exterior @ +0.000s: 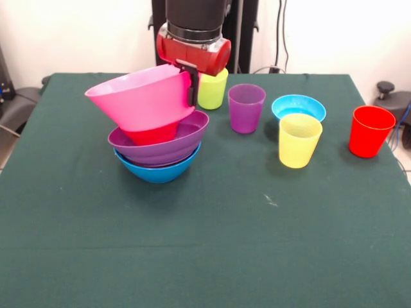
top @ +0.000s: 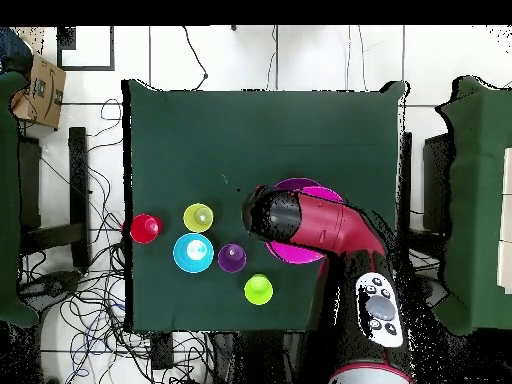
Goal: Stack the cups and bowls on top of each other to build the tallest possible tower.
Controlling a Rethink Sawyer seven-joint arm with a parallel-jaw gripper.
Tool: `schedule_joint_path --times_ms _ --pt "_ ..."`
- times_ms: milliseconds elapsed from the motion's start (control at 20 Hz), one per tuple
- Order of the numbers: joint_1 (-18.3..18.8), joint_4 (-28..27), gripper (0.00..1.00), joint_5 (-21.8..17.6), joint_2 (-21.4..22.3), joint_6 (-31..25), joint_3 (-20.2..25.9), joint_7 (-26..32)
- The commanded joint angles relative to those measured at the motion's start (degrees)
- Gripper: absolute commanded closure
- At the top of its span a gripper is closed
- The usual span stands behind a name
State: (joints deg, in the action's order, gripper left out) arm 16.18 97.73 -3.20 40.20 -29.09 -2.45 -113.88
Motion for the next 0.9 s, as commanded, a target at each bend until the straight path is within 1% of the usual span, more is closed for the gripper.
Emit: schedule_joint_path --times_ms 50,200,350,500,750,900 --pt "-0.3 -3.4 1.00 1.4 -5.6 0.9 3.6 -6.3" --pt "-0.1 -4.1 1.00 1.2 -7.4 2.6 3.9 -6.3" --pt "-0.2 -3.4 1.00 1.0 -8.7 5.3 4.1 -6.9" --pt "-0.4 -2.7 1.00 0.9 -9.1 6.3 4.0 -7.3" --pt "-0.8 -2.0 1.00 0.9 -11.9 10.6 3.9 -8.9" --pt "-0.9 -1.7 1.00 1.1 -12.1 11.1 3.8 -9.1"
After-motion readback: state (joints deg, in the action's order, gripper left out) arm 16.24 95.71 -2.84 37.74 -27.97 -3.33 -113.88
